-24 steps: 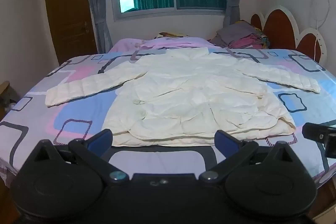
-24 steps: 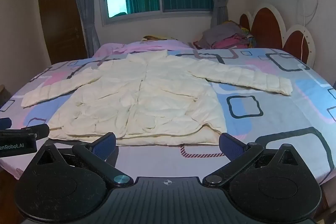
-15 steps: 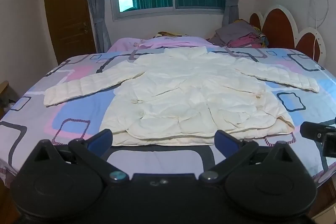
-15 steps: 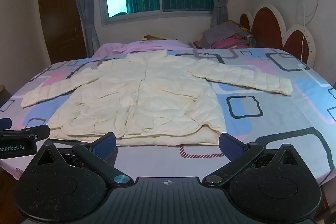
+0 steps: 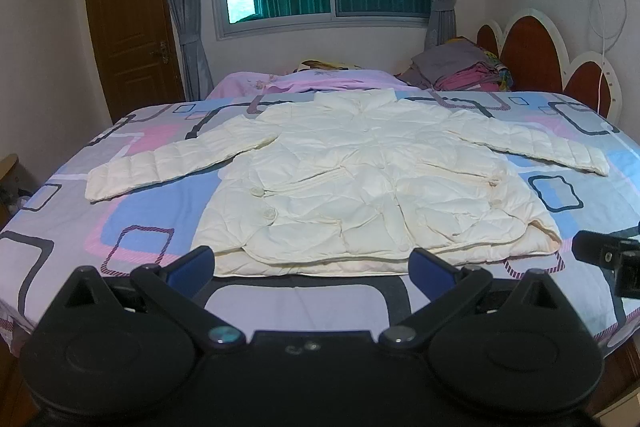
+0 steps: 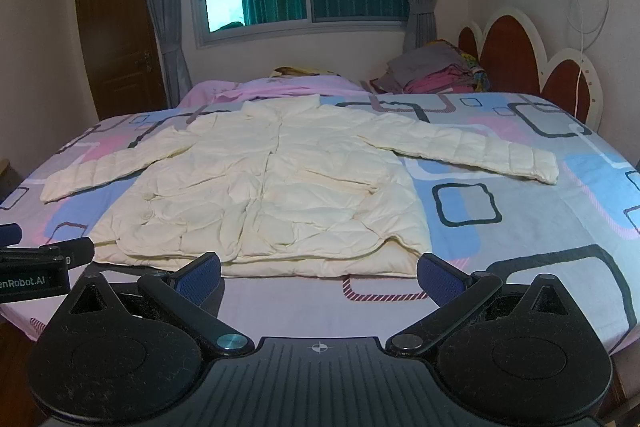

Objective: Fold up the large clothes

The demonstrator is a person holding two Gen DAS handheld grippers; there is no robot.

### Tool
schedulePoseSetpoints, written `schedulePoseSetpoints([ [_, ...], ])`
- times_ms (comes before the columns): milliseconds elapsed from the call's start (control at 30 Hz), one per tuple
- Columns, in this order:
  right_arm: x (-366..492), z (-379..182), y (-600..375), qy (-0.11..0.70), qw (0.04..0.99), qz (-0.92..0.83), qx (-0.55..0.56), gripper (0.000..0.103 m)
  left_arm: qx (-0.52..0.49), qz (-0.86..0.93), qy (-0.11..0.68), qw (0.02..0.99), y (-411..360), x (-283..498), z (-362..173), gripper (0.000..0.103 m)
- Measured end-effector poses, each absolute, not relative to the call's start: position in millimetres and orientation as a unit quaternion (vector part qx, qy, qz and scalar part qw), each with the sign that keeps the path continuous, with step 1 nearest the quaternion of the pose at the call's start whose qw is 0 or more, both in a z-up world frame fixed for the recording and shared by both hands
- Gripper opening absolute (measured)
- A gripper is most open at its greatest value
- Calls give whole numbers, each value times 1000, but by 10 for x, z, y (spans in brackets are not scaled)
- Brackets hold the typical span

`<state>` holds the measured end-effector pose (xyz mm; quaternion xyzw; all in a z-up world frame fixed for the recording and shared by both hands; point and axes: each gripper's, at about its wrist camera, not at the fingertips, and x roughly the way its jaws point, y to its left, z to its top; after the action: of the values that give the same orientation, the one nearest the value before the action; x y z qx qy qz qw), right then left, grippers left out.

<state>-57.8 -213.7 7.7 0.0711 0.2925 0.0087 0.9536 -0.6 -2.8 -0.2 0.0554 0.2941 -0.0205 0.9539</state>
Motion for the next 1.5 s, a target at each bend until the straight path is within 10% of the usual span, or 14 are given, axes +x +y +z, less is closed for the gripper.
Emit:
schedulePoseSetpoints([
  [1500,-524,161,-2131,285,956,11,66,103,58,-15,289,955,17,-5,79,103],
])
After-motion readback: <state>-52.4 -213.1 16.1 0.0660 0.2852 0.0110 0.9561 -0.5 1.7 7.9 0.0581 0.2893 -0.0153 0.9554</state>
